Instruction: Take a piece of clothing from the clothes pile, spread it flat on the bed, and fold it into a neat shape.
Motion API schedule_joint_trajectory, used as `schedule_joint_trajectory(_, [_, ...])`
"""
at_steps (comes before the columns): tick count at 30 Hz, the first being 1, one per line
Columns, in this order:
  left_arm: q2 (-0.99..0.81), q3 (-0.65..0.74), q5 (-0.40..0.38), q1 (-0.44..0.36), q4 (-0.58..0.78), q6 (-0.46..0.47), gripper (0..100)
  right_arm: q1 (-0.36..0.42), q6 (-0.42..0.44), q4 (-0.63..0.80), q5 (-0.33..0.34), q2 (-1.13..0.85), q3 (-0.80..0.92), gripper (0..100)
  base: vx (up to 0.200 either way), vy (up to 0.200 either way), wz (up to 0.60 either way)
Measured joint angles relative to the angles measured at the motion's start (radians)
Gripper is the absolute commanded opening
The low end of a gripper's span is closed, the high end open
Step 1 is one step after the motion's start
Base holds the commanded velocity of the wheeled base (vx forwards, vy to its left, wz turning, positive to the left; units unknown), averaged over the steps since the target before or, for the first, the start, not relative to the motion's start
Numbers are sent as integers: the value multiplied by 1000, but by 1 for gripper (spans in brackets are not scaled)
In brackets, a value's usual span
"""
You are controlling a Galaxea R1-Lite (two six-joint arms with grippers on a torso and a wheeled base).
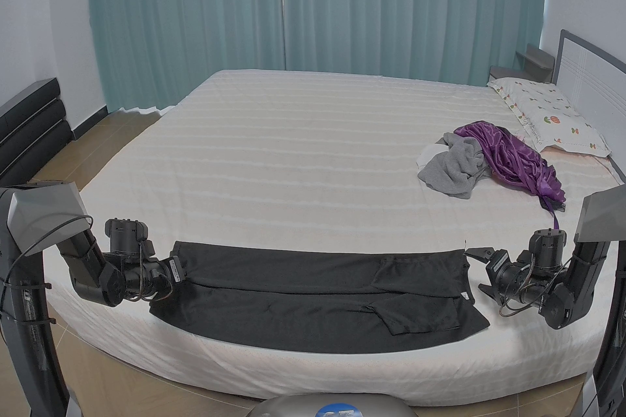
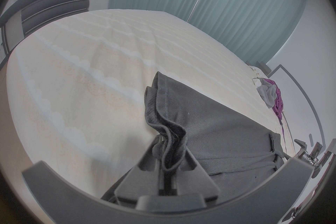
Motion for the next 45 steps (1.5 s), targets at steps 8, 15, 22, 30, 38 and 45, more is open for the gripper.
schedule_joint_trajectory(8, [0,-12,0,-2,-1,-31,0,-10,17,-2,1,1,-8,100,0,0,0])
schedule_joint_trajectory(15, [0,-37,4,-13,0,-87,0,-21,44,-2,12,-1,-16,100,0,-114,0])
schedule_joint_trajectory(22, [-7,-46,19,-26,0,-102,0,-30,46,-2,14,-1,-16,100,0,-200,0])
schedule_joint_trajectory(30, [-65,-29,23,-60,5,-146,0,-33,48,-2,13,-5,-12,100,0,-200,0])
schedule_joint_trajectory(38, [-139,-17,27,-106,25,-159,0,-37,47,-2,13,-9,-12,100,0,-200,0])
schedule_joint_trajectory(45, [-170,-53,90,-164,78,-159,0,-33,47,-2,15,-17,-7,100,0,-200,0])
